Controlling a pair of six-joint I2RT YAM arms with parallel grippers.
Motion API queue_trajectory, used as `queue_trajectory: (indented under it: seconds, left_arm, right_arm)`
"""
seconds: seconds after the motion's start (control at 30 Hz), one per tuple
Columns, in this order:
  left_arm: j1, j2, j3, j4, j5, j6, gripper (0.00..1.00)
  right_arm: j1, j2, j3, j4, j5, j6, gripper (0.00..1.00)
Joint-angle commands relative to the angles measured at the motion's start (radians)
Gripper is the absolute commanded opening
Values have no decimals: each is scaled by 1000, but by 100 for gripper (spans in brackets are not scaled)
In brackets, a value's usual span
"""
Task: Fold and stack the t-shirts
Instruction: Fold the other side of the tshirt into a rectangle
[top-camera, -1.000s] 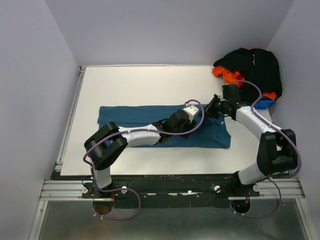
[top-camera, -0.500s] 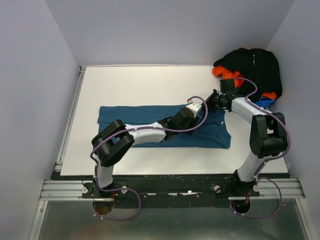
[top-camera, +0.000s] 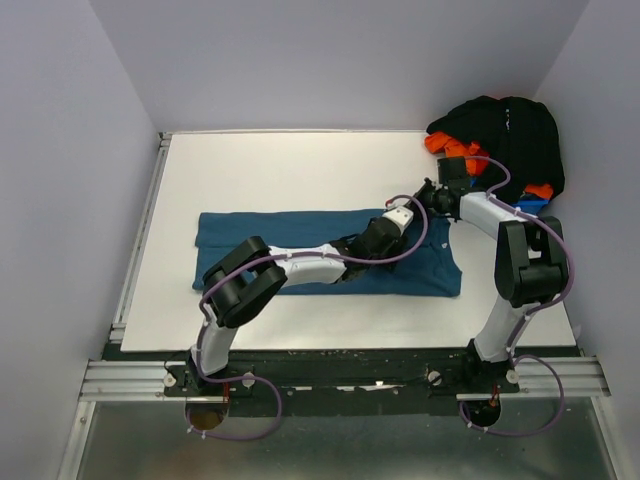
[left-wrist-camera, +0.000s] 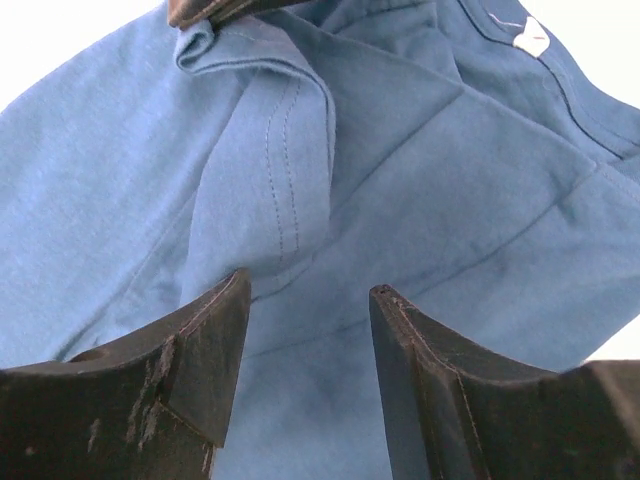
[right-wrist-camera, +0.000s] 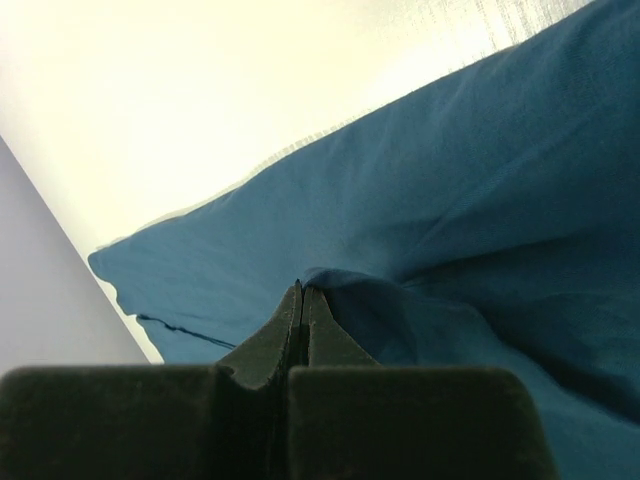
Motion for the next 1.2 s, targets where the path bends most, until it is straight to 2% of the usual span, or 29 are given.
queue_trajectory:
  seconds: [0.0,0.43,0.6,0.63,0.67,0.73,0.83,0.97,1.17]
  left_arm:
    - [-7,56,86,-62,-77,18,66]
    - [-5,163,230,-188,-110,24,63]
    - [-5,171,252,-226,-129,18,46]
    - [-5,165,249,-228,-130,19,41]
    - [-5,157,245,-229,-128,19,32]
    - [-5,140,241,-237,-131,18,22]
    - [-4,131,247,-255,-131,22,12]
    - [-2,99,238,-278,-116,19,3]
    - [19,42,215,-315,-36,24,0]
  right_arm:
    - [-13,19,26,18,-27,9,1]
    - [-19,25,18,33,-42,12,1]
    - [-20,26,14,35,-44,12,1]
    - [-20,26,12,38,-44,12,1]
    - [-20,26,12,38,-44,12,1]
    - [-22,28,12,38,-47,12,1]
    - [-20,22,9,39,-47,12,1]
    - [-22,19,4,39,-47,11,1]
    - [-25,0,-11,39,-47,6,1]
